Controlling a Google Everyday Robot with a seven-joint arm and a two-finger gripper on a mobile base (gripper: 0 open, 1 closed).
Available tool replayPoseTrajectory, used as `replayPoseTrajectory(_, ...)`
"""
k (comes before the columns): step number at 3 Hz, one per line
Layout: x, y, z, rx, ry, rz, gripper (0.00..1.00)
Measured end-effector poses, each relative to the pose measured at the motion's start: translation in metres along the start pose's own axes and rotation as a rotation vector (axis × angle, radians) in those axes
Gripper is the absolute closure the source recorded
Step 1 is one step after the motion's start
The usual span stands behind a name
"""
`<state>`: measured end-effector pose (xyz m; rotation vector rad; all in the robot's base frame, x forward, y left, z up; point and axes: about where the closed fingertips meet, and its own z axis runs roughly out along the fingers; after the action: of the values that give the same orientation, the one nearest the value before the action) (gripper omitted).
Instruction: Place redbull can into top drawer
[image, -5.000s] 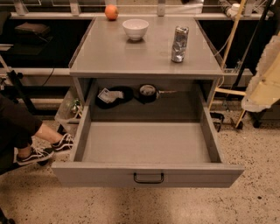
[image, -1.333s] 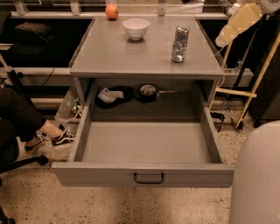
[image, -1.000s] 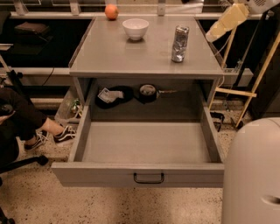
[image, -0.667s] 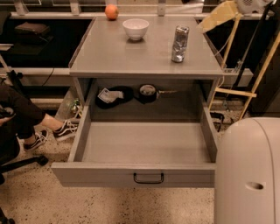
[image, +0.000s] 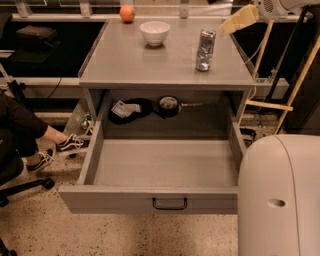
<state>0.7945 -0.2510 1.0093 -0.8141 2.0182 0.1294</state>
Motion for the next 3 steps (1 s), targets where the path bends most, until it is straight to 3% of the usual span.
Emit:
replayPoseTrajectory(1, 0.013, 0.013, 0.045, -0.078, -0.027, 0.085, 0.00)
replayPoseTrajectory(2, 0.021, 0.039, 0.096, -0.189, -0.068, 0.181, 0.00)
replayPoseTrajectory(3, 0.021, 0.039, 0.097, -0.189, -0.068, 0.181, 0.00)
